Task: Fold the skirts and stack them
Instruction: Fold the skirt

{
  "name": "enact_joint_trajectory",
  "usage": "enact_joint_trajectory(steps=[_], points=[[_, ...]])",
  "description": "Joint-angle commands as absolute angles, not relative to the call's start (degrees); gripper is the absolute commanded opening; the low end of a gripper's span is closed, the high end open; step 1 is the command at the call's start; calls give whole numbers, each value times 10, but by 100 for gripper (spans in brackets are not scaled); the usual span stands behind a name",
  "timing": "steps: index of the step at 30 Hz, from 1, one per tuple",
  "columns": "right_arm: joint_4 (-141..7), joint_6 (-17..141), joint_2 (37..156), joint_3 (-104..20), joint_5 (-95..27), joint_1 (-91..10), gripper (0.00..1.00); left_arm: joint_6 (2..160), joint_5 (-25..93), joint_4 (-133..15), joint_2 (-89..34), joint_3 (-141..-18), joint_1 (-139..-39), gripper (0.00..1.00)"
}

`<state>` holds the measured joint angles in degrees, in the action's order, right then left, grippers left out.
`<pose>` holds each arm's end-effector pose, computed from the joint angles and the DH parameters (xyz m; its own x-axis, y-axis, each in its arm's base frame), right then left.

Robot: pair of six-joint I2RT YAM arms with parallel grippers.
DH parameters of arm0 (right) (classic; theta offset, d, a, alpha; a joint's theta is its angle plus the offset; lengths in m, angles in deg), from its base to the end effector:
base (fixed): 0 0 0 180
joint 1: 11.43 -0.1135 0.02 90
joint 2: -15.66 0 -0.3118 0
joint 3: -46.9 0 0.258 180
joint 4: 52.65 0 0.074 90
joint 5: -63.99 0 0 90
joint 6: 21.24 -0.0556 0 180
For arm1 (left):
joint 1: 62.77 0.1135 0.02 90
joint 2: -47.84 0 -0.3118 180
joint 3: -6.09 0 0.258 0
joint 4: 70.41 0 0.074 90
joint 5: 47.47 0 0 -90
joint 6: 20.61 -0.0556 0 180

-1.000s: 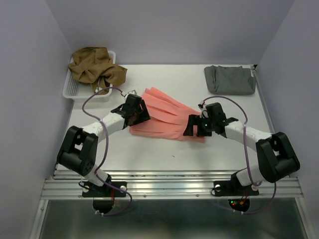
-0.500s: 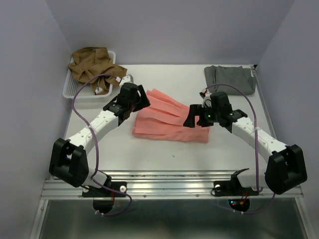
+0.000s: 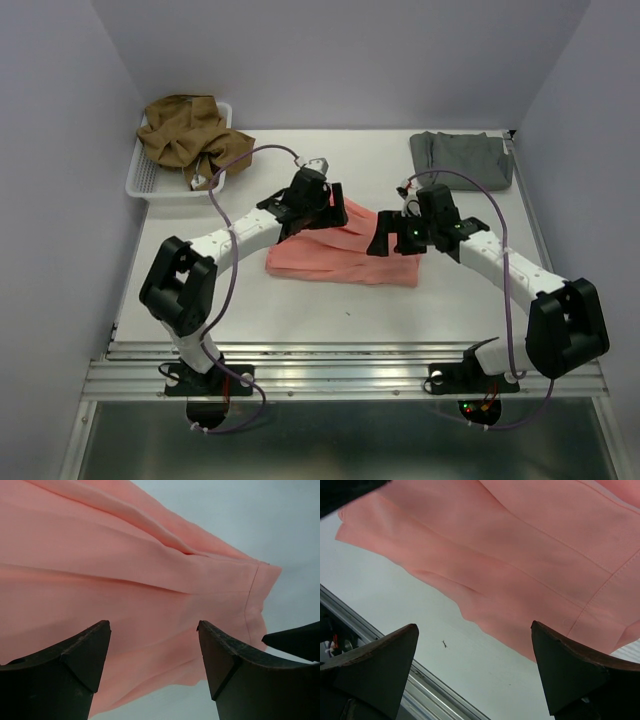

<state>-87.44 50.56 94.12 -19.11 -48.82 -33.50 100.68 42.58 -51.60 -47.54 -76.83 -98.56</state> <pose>0.2649 0.1307 0.2714 -0.8307 -0.0261 -0.5561 -0.3482 0.8037 0.4824 0.3342 -0.2409 0.3010 -0.6632 -0.1621 -0.7306 0.2806 0.8512 -0.4435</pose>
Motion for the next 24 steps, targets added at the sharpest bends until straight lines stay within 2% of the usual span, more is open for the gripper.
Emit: enact_joint_trajectory(steps=[1, 8, 17, 24], points=[[-853, 502, 948, -181, -468, -331, 100, 994, 392, -522, -503, -765, -987, 82], [-853, 487, 975, -163, -431, -331, 100, 998, 458, -521, -492, -678, -978, 82], [-853, 474, 985, -135, -408, -331, 100, 1002, 520, -503, -448, -596, -910, 82], [-860, 473, 987, -136, -386, -331, 100, 1002, 518, -484, -394, -603, -903, 81]])
